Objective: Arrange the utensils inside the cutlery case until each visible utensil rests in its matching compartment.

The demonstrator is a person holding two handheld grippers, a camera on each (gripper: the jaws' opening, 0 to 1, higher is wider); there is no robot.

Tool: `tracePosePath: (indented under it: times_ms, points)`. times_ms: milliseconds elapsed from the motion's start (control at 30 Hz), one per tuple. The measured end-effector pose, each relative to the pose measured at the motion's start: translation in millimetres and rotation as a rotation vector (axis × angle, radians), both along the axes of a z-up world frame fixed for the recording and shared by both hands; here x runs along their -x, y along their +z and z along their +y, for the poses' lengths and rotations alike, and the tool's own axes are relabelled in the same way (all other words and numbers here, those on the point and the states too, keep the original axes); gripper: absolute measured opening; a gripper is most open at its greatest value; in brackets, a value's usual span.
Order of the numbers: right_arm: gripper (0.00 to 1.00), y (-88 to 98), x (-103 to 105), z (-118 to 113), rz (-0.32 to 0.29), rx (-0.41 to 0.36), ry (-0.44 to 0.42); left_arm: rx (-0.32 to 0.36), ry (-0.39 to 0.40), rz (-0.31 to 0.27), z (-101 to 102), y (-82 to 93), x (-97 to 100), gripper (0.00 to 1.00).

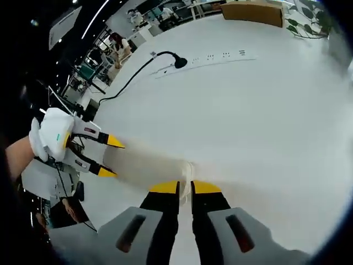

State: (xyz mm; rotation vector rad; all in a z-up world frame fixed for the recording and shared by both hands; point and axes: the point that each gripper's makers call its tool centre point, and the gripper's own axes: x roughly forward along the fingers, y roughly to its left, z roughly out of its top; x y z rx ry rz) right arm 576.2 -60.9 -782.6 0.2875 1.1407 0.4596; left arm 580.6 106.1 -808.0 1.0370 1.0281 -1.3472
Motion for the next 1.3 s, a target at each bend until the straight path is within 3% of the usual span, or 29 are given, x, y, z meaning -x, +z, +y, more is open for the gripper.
tracePosePath:
  times_ms: [100, 233, 533, 600, 767, 933, 1000, 1200, 1300]
  points:
    - [0.10, 0.7, -2.0, -1.9, -0.011, -0.003, -0.013, 0.001, 0.009, -0.002, 0.6, -0.2, 0.1, 0.40]
    - [0.21, 0.3, 0.3, 10.0, 0.041, -0.107, -0.067, -0.011, 0.035, -0.009, 1.1, -3.1, -1.7, 0.40]
    - [0.18, -15.3, 5.7, 11.9, 0.069, -0.121, -0.080, 0.011, 0.063, 0.026, 1.5, -4.2, -1.1, 0.40]
    - [0.16, -11.7, 5.4, 17.2, 0.094, -0.193, -0.130, 0.021, 0.063, 0.022, 1.3, -6.4, -0.6, 0.41]
    - [0.15, -15.5, -3.6, 5.3, 0.112, -0.251, -0.189, 0.040, 0.059, 0.008, 0.4, -7.2, -0.7, 0.41]
    - [0.13, -18.8, -3.9, 3.7, 0.073, -0.288, -0.208, 0.071, 0.069, -0.012, -0.5, -8.3, -0.7, 0.41]
    - [0.12, -18.8, -2.3, 5.8, 0.044, -0.282, -0.177, 0.081, 0.050, -0.028, 0.0, -5.7, -0.6, 0.41]
    - [0.09, -21.4, -1.5, 4.7, 0.051, -0.325, -0.219, 0.098, 0.065, -0.036, 0.1, -7.7, -1.8, 0.41]
    - [0.08, -21.4, -1.3, 5.7, 0.034, -0.283, -0.165, 0.098, 0.059, -0.052, -0.9, -9.2, -2.0, 0.41]
